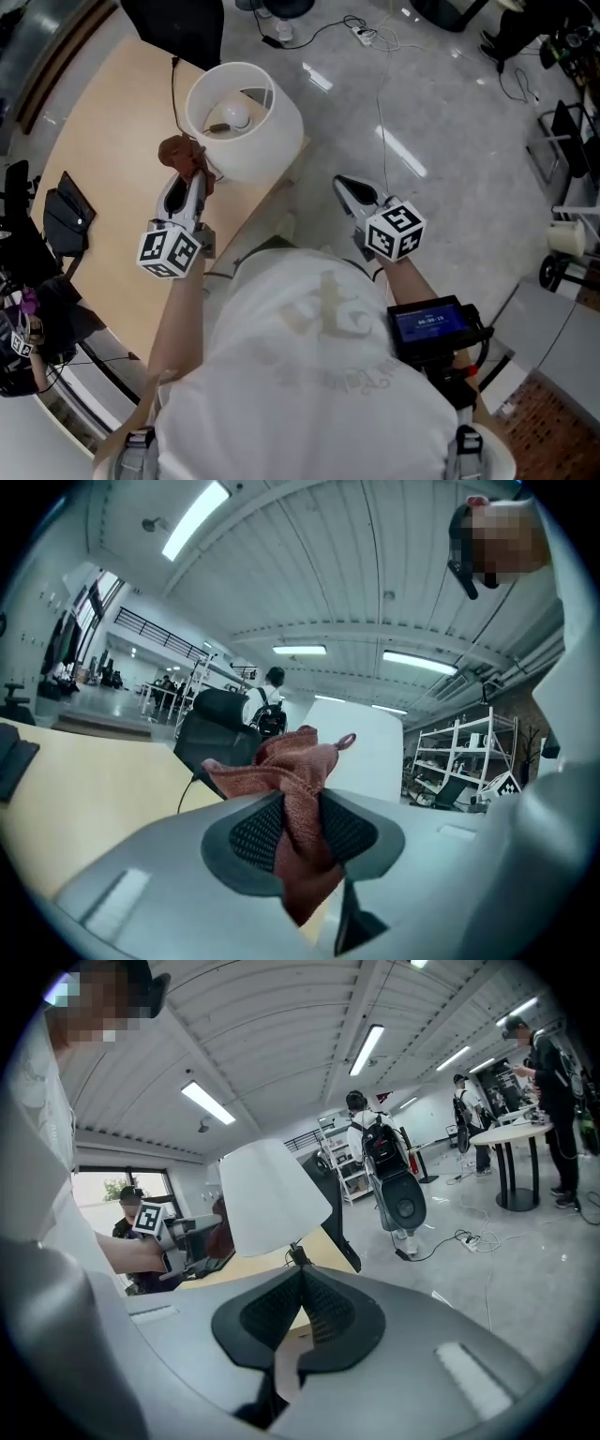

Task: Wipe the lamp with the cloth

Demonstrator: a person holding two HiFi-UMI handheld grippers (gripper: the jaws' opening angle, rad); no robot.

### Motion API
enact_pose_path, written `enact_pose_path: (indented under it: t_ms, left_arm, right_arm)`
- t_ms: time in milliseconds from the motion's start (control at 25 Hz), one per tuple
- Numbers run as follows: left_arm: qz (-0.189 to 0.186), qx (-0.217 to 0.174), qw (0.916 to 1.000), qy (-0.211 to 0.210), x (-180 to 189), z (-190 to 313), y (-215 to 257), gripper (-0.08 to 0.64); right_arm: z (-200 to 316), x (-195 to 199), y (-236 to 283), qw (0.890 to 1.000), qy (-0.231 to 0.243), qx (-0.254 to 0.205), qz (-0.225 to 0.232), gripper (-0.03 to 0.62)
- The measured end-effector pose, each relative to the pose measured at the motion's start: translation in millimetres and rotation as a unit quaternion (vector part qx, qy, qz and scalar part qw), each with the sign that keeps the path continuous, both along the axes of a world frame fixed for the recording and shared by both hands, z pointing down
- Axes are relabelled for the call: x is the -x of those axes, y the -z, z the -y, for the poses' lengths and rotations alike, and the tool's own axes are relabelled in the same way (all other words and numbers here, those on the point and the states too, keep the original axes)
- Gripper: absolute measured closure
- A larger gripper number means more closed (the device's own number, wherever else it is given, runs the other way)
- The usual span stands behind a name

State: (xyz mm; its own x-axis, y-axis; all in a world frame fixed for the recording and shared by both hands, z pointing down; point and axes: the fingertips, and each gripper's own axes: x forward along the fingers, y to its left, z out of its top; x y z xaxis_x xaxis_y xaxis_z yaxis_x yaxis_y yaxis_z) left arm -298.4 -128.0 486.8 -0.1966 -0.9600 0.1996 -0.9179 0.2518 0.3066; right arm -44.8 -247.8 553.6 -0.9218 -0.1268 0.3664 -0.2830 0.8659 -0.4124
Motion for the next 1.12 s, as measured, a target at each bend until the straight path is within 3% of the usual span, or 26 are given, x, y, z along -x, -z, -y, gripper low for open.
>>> enact_pose_path:
  t_ms: [120,240,360,440,600,760,840,1000,1120]
  left_arm:
    - [0.033,-0.036,0.9987,0.01,0.0,-8.8,43.2,0.443]
    - [0.09,-0.063,0.9939,-0.006,-17.6,-1.8,85.7,0.443]
    - [0.139,-0.066,0.9877,-0.03,-36.1,10.7,94.7,0.446]
    - [0.147,-0.053,0.9869,-0.042,-44.0,16.3,81.6,0.446]
    - [0.128,0.02,0.9885,-0.079,-56.9,13.5,21.1,0.446]
    - [0.04,0.109,0.9819,-0.15,-69.8,2.3,-43.0,0.446]
    - [0.035,0.119,0.9788,-0.163,-70.0,-1.9,-45.2,0.446]
    - [0.106,0.077,0.9772,-0.167,-63.2,-1.2,21.9,0.449]
    - [0.191,0.039,0.9652,-0.174,-59.5,15.1,102.8,0.451]
  right_arm:
    - [0.8,2.9,0.5,1.0,0.003,-0.002,0.004,0.578]
    - [2.1,5.9,0.4,1.0,0.004,-0.001,0.01,0.578]
    - [-2.9,12.7,-1.1,1.0,0.009,0.006,0.018,0.578]
    - [-8.1,14.7,-2.9,1.0,0.014,0.011,0.019,0.578]
    - [-11.1,14.2,-9.9,1.0,0.014,0.021,0.018,0.578]
    - [-9.5,15.5,-15.7,0.999,0.013,0.029,0.021,0.578]
    - [-8.7,15.9,-15.8,0.999,0.012,0.032,0.024,0.578]
    - [-6.4,15.8,-11.5,0.999,0.008,0.033,0.032,0.578]
    - [-5.9,12.6,-10.9,0.999,0.006,0.037,0.035,0.58]
